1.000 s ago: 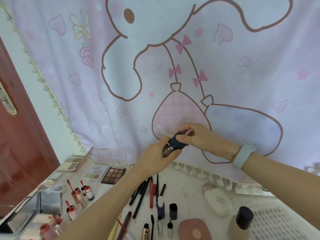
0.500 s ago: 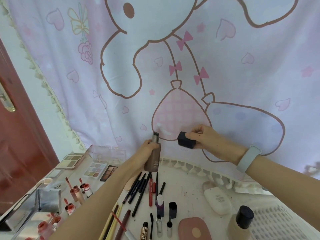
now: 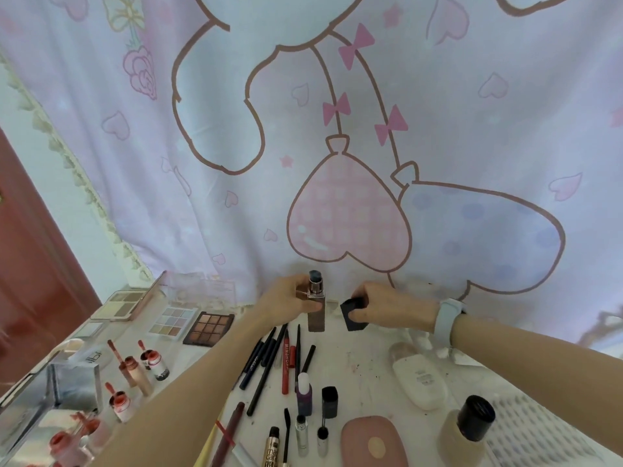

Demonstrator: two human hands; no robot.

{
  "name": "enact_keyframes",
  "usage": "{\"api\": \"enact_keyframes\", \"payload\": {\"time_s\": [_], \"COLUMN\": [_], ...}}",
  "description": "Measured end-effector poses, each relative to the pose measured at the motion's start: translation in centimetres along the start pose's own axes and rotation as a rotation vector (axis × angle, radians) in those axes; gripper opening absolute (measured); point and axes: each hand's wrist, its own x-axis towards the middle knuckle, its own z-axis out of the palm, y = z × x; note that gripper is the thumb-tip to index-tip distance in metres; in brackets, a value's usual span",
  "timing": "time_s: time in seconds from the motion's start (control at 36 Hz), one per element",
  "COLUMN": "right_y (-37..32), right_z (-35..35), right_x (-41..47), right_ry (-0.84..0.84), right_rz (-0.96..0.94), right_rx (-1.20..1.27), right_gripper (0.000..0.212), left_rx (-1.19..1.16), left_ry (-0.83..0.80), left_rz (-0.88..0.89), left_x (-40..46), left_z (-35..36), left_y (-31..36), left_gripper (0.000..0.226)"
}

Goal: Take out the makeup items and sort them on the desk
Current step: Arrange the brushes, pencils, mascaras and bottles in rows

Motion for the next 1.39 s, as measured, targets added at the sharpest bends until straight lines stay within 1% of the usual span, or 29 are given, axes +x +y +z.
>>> {"api": "enact_keyframes", "payload": {"time_s": [0.11,0.22,0.36,0.53,0.64,0.69,0.72,0.78,0.83,0.86,0.92,1.0,1.06,1.14,1.22,1.31,1.39], "right_y": [0.9,1.5,2.1,2.1,2.3,2.4,2.4,2.4,2.7,2.9,3.3,4.2,4.6,5.3,5.1,4.8,4.3], "right_z": [1.3,2.1,2.9,3.5,3.6,3.7,3.6,3.0,2.2,1.8,1.0,0.8,1.1,1.5,1.3,1.0,0.6], "right_x": [0.9,1.6,2.5,3.3,3.4,3.3,3.0,2.2,1.3,0.8,-0.3,-1.4,-1.9,-1.8,-1.5,-1.3,-1.4], "right_ry": [-0.07,-0.059,-0.082,-0.042,-0.033,-0.027,-0.019,0.018,0.031,0.019,-0.063,-0.222,-0.289,-0.323,-0.345,-0.418,-0.424], "right_rz": [-0.009,-0.028,-0.04,-0.063,-0.094,-0.103,-0.102,-0.105,-0.118,-0.118,-0.092,-0.028,0.012,0.029,0.073,0.101,0.079], "right_rx": [-0.118,-0.21,-0.225,-0.159,-0.15,-0.141,-0.156,-0.212,-0.279,-0.329,-0.467,-0.654,-0.723,-0.735,-0.671,-0.632,-0.591], "right_gripper": [0.037,0.039,0.039,0.037,0.04,0.04,0.04,0.042,0.041,0.04,0.042,0.053,0.057,0.059,0.066,0.064,0.061], "left_rx": [0.054,0.091,0.104,0.126,0.096,0.094,0.093,0.097,0.102,0.108,0.129,0.138,0.154,0.179,0.206,0.218,0.218], "left_ry": [-0.056,-0.106,-0.093,-0.106,-0.102,-0.097,-0.093,-0.081,-0.065,-0.05,-0.004,0.069,0.12,0.17,0.218,0.273,0.305], "left_rz": [-0.024,-0.04,-0.025,-0.018,-0.007,0.0,0.003,0.007,0.012,0.017,0.032,0.058,0.073,0.103,0.139,0.171,0.2], "left_x": [0.8,1.2,1.6,2.0,2.2,2.1,2.0,1.7,1.4,1.2,0.8,0.3,-0.1,-0.9,-1.7,-2.3,-2.9], "left_z": [0.2,0.8,1.2,1.4,1.7,1.7,1.8,1.9,1.9,1.9,1.7,1.4,1.2,1.2,1.2,1.2,1.1], "left_y": [-0.7,-1.0,-1.0,-1.0,-1.2,-1.2,-1.3,-1.4,-1.5,-1.6,-1.7,-1.9,-2.0,-2.1,-1.9,-1.6,-1.2], "left_gripper": [0.029,0.033,0.035,0.032,0.031,0.038,0.045,0.06,0.069,0.071,0.072,0.071,0.069,0.065,0.059,0.054,0.05]}}
